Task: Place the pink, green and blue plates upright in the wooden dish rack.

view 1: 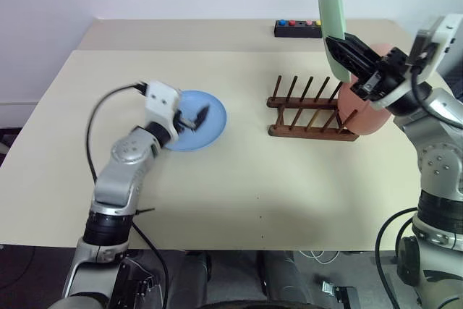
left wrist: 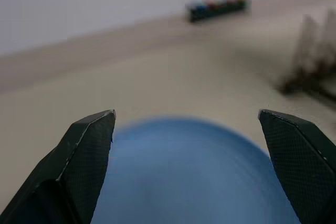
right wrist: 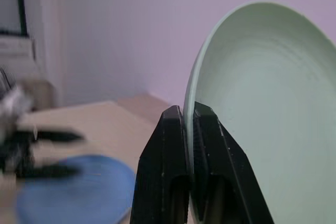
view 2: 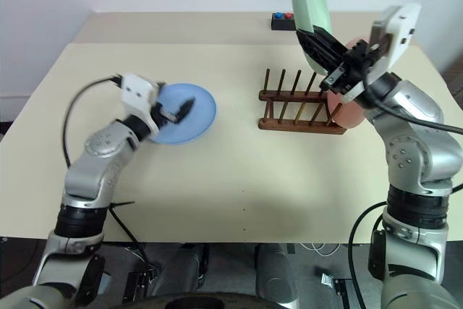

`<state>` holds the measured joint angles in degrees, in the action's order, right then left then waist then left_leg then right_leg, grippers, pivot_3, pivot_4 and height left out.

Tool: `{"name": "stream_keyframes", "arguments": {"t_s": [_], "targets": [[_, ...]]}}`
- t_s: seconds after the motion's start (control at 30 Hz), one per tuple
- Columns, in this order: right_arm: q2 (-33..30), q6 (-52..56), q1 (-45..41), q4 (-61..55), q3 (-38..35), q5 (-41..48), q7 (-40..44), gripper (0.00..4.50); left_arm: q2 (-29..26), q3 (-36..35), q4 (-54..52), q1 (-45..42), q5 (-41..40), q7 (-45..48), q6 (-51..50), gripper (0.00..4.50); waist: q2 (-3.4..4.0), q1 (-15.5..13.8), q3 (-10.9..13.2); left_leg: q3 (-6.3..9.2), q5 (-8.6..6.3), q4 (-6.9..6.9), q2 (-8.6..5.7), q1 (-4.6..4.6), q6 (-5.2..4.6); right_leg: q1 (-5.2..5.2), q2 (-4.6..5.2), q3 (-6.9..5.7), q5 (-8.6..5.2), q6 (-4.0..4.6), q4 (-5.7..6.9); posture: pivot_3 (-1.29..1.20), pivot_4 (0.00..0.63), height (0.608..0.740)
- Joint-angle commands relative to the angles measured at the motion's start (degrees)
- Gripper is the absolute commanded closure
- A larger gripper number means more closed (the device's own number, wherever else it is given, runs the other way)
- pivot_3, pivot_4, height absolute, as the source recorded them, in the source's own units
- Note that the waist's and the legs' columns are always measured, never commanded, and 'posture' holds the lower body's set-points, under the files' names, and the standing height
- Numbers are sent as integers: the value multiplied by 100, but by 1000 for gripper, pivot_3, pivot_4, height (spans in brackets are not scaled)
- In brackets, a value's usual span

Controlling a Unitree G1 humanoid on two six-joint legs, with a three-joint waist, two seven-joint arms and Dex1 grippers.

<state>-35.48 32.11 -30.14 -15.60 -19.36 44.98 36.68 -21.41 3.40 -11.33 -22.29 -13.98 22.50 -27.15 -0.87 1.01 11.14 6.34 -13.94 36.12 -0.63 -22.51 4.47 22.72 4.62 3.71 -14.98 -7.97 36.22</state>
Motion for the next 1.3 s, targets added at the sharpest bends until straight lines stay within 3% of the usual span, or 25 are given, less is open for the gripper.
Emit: {"name": "stream_keyframes", "arguments": {"t_s": [0.03, 0.3, 0.63, 1.07, 1.3], "targets": [[-72, 360, 0, -103, -415, 585, -208, 4500, -51, 102, -364, -30, 73, 204, 192, 30, 0, -1, 0, 0, 0, 0, 1, 0, 0, 0, -2, 0, 0, 0, 0, 0, 150, 734], [-29, 856, 84, 56, -768, 1355, -472, 4500, 31, 254, -524, 55, 73, 404, 128, 30, 1, -8, -1, -2, 0, 2, 2, -1, -1, -1, -2, 1, 0, 0, -1, 0, 150, 734], [-76, 1084, 220, 358, -828, 1704, -416, 4500, -96, 348, -852, 334, -118, 942, -41, 30, 2, -5, -1, -2, -1, 1, 2, -1, -2, 0, -2, 1, 0, 0, -1, 0, 150, 734], [-84, 1357, -27, 762, -905, 2123, -546, 4500, -66, 415, -920, 368, -73, 975, -102, 30, 2, -6, -1, -2, -1, 1, 2, -1, -2, -1, -2, 1, 0, 0, -1, 0, 150, 734], [-53, 1394, -181, 442, -882, 2465, -783, 4500, -58, 442, -920, 373, -55, 973, -103, 30, 2, -3, -1, -3, -1, 1, 2, -1, -2, 0, -2, 1, 0, -1, -1, 0, 150, 734]]}}
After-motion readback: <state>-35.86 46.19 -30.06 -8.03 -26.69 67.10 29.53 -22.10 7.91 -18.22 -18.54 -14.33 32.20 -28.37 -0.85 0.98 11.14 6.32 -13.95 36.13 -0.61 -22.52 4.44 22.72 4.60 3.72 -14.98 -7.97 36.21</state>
